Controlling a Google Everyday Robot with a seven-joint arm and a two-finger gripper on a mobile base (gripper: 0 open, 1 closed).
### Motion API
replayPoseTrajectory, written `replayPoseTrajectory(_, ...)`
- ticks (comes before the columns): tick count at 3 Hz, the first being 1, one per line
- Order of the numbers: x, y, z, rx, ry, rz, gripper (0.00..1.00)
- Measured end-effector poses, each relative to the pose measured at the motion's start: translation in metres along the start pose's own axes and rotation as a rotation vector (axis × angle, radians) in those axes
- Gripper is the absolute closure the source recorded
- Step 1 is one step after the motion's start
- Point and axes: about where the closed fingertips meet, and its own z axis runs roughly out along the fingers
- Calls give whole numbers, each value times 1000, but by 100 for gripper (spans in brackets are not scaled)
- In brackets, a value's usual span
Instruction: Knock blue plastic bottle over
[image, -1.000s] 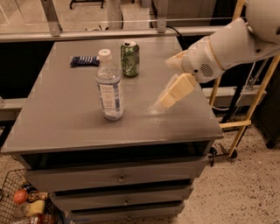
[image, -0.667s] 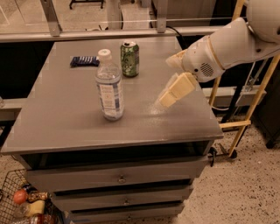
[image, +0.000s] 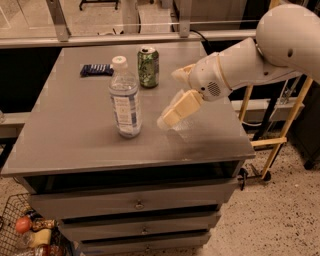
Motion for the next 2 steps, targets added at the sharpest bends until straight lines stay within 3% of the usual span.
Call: replayPoseTrajectory(2,-21,-3,41,-65,-113,-49,0)
